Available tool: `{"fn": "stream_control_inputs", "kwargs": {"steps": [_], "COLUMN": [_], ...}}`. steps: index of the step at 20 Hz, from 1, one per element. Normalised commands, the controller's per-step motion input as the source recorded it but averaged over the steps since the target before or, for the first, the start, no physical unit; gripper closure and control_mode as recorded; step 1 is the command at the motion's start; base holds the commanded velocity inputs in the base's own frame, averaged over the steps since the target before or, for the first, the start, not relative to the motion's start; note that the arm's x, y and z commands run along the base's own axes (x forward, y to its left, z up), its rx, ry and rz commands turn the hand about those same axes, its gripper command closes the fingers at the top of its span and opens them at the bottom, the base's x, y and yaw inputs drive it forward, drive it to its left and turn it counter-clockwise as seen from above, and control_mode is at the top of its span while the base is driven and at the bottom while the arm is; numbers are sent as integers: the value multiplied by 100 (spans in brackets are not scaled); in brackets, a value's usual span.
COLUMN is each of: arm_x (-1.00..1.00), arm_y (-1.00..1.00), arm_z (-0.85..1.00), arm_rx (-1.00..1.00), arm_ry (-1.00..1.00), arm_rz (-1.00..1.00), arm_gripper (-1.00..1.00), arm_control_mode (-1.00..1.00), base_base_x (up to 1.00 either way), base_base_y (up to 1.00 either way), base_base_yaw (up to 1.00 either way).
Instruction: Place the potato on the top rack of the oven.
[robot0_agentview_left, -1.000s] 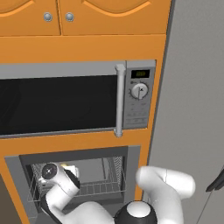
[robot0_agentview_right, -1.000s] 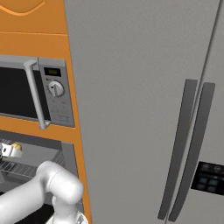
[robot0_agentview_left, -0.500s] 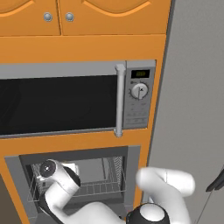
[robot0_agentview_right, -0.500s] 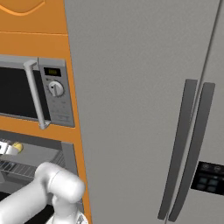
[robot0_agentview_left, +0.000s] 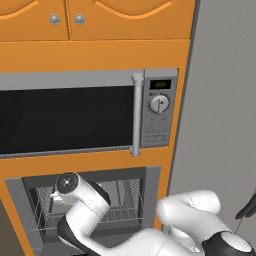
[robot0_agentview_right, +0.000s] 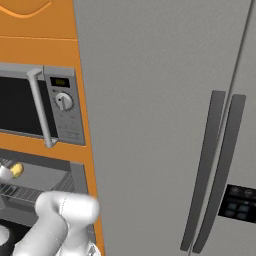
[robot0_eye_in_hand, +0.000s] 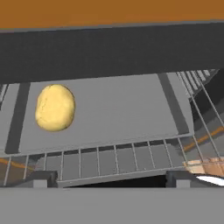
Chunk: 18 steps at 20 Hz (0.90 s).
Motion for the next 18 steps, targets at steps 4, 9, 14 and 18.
{"fn": "stream_control_inputs", "kwargs": {"steps": [4,9,14,18], "arm_x": [-84,-54,-13,-2], "arm_y": [-97,-60,2,36], "arm_z": [62,68,26,-6], "arm_rx": [33,24,0,-14], "arm_ry": [1,9,8,-1], "arm_rz": [-6,0,3,1], "arm_gripper": [-100,-100,-100,-100], "arm_control_mode": [-100,-100,-100,-100], "base_base_x": [0,0,0,0], "base_base_y": [0,0,0,0], "base_base_yaw": [0,0,0,0]}}
